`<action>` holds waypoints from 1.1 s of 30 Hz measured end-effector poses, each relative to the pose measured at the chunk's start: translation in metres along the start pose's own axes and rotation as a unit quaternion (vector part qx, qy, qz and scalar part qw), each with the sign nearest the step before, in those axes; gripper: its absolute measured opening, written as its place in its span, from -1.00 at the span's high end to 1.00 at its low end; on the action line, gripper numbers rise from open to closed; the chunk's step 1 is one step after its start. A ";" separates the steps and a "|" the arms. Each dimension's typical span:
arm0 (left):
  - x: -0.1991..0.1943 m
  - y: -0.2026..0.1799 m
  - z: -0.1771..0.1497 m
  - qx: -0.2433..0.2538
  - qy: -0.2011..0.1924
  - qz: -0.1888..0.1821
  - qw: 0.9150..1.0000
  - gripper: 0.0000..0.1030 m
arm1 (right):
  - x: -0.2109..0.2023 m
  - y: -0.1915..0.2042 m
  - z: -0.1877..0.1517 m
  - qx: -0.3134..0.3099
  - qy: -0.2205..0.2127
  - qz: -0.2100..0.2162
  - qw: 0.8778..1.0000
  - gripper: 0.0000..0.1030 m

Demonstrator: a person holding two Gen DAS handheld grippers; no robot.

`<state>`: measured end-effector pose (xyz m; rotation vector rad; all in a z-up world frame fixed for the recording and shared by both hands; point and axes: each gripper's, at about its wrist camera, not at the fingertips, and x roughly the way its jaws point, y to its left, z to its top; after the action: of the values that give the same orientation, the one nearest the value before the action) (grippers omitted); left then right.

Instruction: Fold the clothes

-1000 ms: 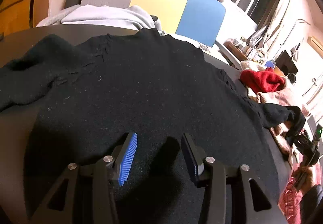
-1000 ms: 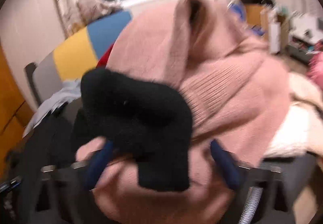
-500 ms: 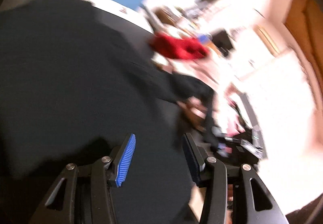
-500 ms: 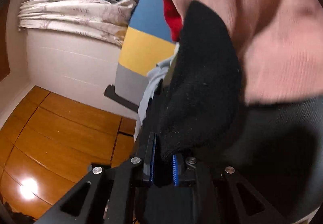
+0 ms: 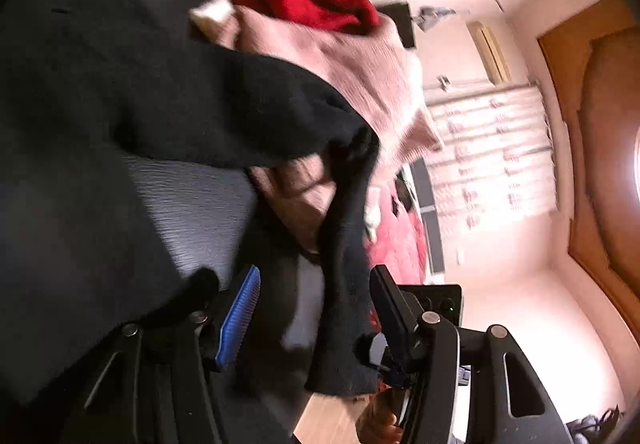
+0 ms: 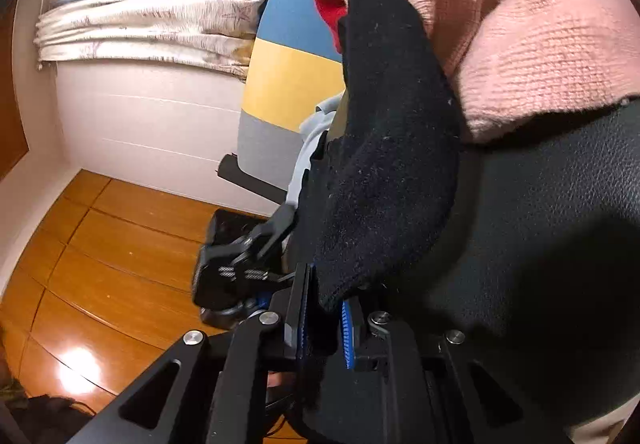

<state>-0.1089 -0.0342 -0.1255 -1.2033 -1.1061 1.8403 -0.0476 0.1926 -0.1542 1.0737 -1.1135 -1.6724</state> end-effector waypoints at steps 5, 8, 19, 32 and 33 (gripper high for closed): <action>0.026 -0.007 0.006 0.010 0.043 -0.015 0.999 -0.09 | -0.003 -0.007 0.001 0.009 -0.004 -0.003 1.000 0.70; 0.034 -0.013 0.007 0.021 0.071 0.003 0.997 0.60 | -0.006 -0.009 -0.002 0.008 -0.004 -0.015 1.000 0.69; -0.138 -0.098 0.072 0.105 -0.105 -0.004 0.989 0.90 | 0.014 0.028 -0.015 -0.096 0.034 -0.092 0.991 -0.37; -0.336 -0.084 -0.012 0.113 -0.210 0.136 0.962 0.90 | 0.066 0.051 -0.035 -0.151 0.087 -0.110 0.979 -0.46; -0.343 -0.076 -0.024 0.103 -0.210 0.144 0.962 0.90 | 0.070 0.052 -0.036 -0.152 0.090 -0.112 0.978 -0.46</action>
<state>0.0406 -0.2911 0.0637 -0.9110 -0.9566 2.4506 -0.0244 0.1049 -0.1272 1.1551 -0.6134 -1.8073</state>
